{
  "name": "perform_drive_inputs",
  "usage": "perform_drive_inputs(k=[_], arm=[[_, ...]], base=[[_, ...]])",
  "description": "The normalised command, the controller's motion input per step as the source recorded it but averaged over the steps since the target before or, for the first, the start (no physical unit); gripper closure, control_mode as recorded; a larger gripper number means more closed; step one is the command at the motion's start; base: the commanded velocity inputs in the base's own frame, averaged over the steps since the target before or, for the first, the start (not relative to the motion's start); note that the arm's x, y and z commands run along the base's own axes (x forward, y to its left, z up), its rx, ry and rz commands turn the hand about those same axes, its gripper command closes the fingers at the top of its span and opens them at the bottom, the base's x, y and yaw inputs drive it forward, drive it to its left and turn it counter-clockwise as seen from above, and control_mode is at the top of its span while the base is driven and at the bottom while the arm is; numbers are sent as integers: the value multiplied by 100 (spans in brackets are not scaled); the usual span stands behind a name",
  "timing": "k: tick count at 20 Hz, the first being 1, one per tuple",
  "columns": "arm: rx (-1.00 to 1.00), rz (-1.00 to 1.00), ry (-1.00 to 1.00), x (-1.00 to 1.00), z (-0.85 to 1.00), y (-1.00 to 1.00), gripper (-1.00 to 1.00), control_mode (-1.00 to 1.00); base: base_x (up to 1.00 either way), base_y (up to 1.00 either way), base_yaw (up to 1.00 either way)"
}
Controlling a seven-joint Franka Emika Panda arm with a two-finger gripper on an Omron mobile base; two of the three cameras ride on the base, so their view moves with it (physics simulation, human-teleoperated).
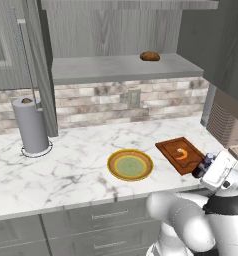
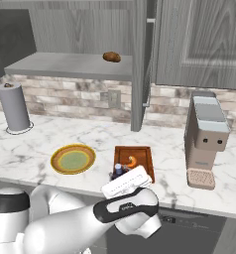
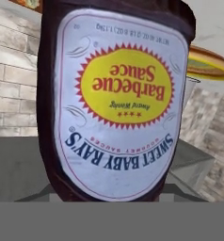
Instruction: Pick the shrimp from the plate and place it on the cutting board. Then pick the condiment bottle from the cabinet and place it next to the cutting board.
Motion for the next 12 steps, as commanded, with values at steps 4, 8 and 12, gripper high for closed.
perform_drive_inputs(k=[4, 8, 12], arm=[[0, 0, -4, 0, -21, -4, 100, -100], [0, 0, -4, 0, -20, -5, 100, -100], [0, 0, -3, 0, -18, -6, 100, -100]], base=[[0, 0, 0], [0, 0, 0], [0, 0, 0]])
